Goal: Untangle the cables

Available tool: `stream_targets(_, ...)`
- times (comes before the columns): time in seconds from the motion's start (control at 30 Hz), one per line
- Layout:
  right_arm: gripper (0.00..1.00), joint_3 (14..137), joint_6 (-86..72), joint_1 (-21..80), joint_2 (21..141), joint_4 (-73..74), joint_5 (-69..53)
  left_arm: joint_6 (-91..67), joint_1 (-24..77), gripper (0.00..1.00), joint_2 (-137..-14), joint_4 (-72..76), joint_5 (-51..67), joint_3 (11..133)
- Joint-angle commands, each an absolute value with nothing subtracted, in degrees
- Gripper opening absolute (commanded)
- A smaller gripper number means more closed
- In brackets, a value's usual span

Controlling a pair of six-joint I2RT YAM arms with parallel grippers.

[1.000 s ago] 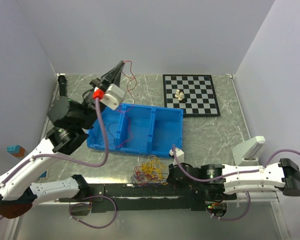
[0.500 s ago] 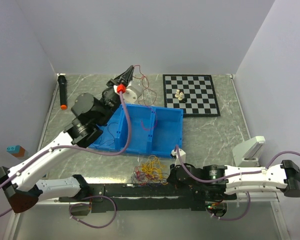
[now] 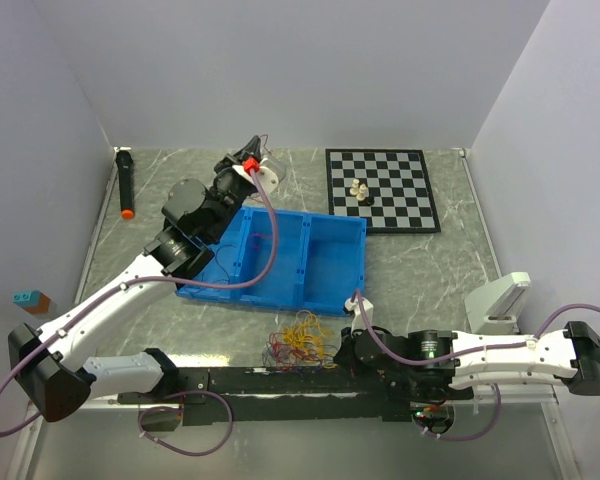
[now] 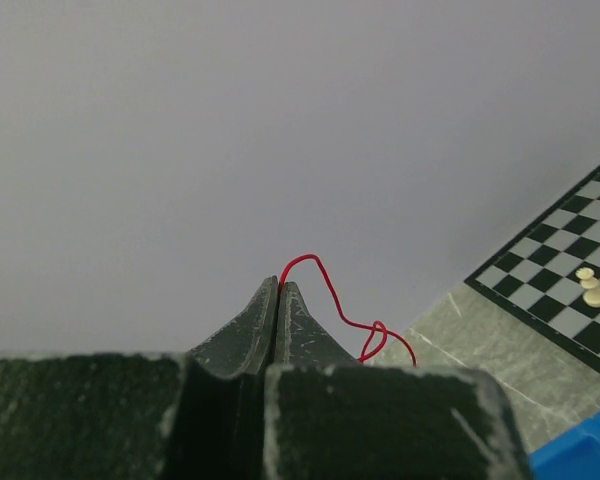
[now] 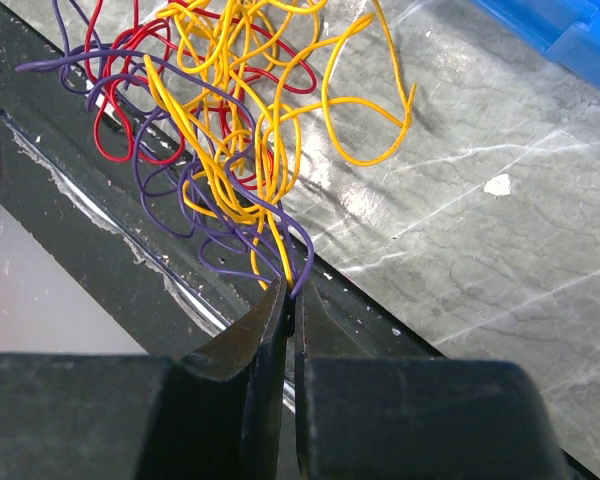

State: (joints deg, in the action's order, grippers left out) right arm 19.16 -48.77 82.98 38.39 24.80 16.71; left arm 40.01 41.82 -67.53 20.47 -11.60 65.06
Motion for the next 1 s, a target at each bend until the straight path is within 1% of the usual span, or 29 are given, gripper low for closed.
stream_targets(0.0, 0.00, 18.9, -49.3, 82.8, 37.7, 23.7, 17.8, 35.6, 41.8, 0.01, -66.5, 23.0, -10.9, 61.9)
stream_targets(0.2, 0.00, 19.8, -48.4, 82.8, 37.7, 24.7, 18.2, 27.3, 42.0, 0.01, -66.9, 15.4, -11.4, 60.7)
stream_targets(0.37, 0.00, 19.7, -48.6, 82.8, 37.3, 25.0, 18.2, 23.5, 42.4, 0.01, -65.7, 13.0, -11.6, 57.1)
stream_targets(0.47, 0.00, 19.9, -48.4, 82.8, 36.9, 25.3, 18.4, 20.8, 42.5, 0.01, -66.9, 8.9, -12.3, 56.3)
stream_targets(0.57, 0.00, 20.0, -48.4, 82.8, 37.0, 25.4, 18.4, 18.2, 42.5, 0.01, -67.6, 5.8, -10.2, 54.9)
stream_targets(0.6, 0.00, 20.0, -48.6, 82.8, 37.0, 25.5, 18.4, 17.8, 42.5, 0.05, -67.5, 5.3, -8.5, 54.1)
stream_targets(0.63, 0.00, 20.0, -48.6, 82.8, 37.1, 25.6, 18.4, 17.4, 42.5, 0.14, -67.8, 4.5, -7.0, 53.7)
stream_targets(0.67, 0.00, 20.1, -48.7, 82.8, 37.1, 25.8, 18.4, 17.0, 42.5, 0.28, -68.0, 3.3, -5.7, 53.6)
stream_targets(0.7, 0.00, 20.2, -48.7, 82.8, 37.1, 25.8, 18.3, 16.8, 42.5, 0.47, -68.5, 1.0, -3.9, 54.3)
stream_targets(0.73, 0.00, 20.3, -48.7, 82.8, 37.1, 25.8, 18.3, 16.7, 42.5, 0.57, -69.3, -1.6, -2.1, 54.8)
stream_targets(0.87, 0.00, 20.7, -48.2, 82.8, 36.7, 26.0, 18.2, 17.2, 42.5, 0.70, -68.6, -3.0, 0.4, 56.4)
stream_targets(0.93, 0.00, 21.0, -47.7, 82.8, 36.5, 26.1, 18.3, 18.2, 42.5, 0.82, -67.9, -4.6, 1.8, 57.6)
stream_targets(0.97, 0.00, 21.1, -47.6, 82.8, 36.4, 26.2, 18.4, 18.2, 42.5, 0.84, -67.7, -6.0, 3.1, 58.5)
